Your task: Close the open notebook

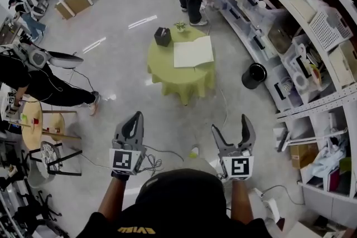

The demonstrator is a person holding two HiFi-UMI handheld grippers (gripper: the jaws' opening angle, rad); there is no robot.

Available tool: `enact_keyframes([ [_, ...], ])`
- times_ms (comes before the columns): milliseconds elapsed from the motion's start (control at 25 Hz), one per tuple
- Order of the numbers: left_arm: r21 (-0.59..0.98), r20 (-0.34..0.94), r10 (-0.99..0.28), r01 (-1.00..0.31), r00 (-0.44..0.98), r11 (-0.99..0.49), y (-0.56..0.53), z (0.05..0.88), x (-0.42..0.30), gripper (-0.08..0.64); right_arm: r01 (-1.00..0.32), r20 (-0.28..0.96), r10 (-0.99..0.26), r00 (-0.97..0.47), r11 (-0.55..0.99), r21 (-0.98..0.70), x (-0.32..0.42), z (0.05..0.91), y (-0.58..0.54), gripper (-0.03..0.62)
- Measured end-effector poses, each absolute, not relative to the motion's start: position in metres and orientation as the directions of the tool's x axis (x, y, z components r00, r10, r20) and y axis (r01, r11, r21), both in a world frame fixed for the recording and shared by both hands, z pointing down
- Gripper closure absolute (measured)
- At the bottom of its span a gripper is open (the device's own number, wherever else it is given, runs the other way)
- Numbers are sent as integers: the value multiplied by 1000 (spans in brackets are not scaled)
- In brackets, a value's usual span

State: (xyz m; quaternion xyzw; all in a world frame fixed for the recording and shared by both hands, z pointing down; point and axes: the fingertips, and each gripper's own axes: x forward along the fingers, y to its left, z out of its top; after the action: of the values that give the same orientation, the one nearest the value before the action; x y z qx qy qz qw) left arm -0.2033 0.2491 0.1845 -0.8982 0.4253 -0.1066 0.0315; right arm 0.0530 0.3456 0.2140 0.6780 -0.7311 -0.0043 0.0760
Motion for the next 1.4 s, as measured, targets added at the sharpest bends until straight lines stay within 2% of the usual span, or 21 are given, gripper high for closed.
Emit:
enact_keyframes([
  [400, -130, 221, -742, -735, 633, -665, 247, 199, -136, 543, -990, 119, -985, -128, 133, 37, 92, 233, 315, 193],
  [760, -98, 247, -752, -756, 612, -647, 228, 217, -129, 543, -992, 196, -972, -129, 129, -12, 110, 255, 302, 201],
  [1400, -40, 225, -684, -695, 694, -718, 135, 227, -85, 543, -1000, 289, -957, 10, -11, -2, 145, 261, 241, 224],
])
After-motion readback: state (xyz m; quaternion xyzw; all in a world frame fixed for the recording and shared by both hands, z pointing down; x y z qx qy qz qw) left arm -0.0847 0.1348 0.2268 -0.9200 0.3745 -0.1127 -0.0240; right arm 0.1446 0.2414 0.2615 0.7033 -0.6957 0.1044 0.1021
